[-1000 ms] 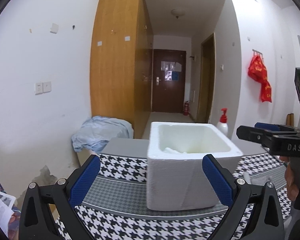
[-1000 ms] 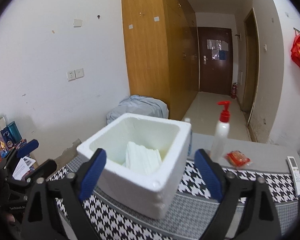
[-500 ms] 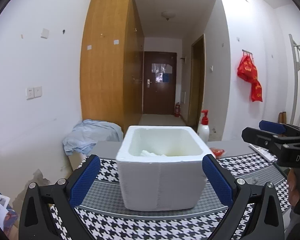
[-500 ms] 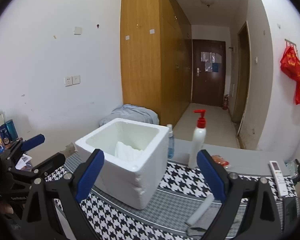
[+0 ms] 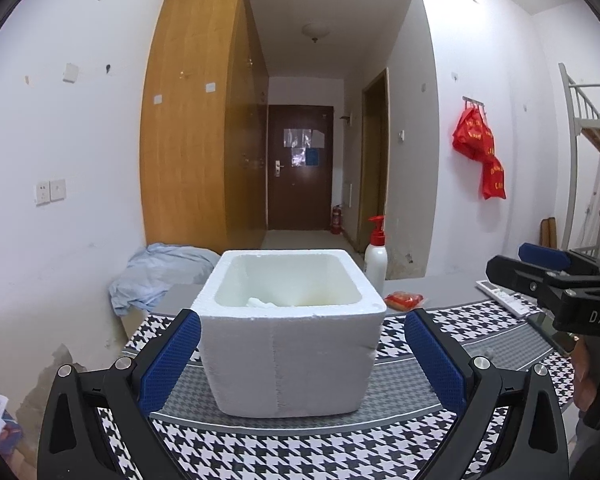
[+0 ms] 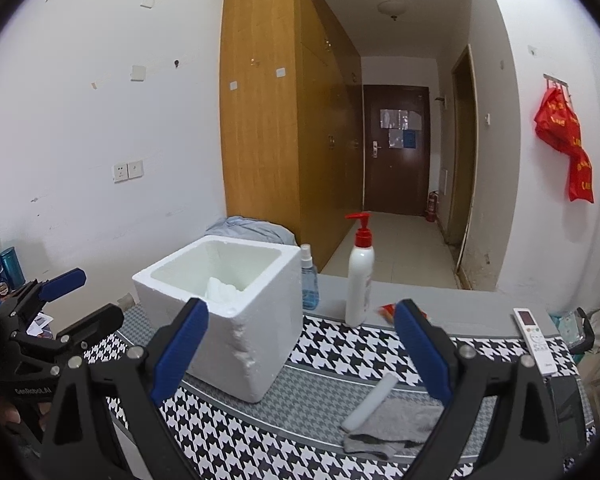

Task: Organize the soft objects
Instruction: 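Move both tools back toward the grey sock on the table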

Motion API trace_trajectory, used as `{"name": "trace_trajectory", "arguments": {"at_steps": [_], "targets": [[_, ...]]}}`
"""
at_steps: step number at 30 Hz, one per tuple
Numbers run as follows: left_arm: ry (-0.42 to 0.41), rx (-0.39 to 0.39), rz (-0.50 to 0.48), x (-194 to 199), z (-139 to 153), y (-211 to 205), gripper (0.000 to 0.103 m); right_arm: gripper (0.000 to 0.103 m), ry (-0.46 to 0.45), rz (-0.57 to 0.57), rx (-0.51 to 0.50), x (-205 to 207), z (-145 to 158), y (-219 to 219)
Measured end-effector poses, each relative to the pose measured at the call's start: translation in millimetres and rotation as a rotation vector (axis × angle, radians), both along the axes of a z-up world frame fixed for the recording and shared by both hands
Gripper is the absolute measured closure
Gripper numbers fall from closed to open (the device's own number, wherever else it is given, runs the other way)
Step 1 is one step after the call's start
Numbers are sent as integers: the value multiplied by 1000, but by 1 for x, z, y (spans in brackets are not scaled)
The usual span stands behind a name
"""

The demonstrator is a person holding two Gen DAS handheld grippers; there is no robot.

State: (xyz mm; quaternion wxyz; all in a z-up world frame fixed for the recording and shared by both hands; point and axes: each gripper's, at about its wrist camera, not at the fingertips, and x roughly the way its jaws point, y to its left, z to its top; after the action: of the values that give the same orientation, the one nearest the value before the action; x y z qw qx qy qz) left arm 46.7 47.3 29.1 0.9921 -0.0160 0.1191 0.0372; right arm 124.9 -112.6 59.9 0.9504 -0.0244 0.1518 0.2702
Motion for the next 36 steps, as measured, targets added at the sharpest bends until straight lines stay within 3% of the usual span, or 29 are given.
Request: {"name": "trace_trajectory", "arguments": {"at_steps": [10, 36], "targets": [[5, -2, -34, 3, -10, -9, 1, 7, -17, -34, -1, -9, -18, -12], [15, -47, -91, -1, -44, -18, 1, 7, 83, -122, 28, -13, -69, -44]]}}
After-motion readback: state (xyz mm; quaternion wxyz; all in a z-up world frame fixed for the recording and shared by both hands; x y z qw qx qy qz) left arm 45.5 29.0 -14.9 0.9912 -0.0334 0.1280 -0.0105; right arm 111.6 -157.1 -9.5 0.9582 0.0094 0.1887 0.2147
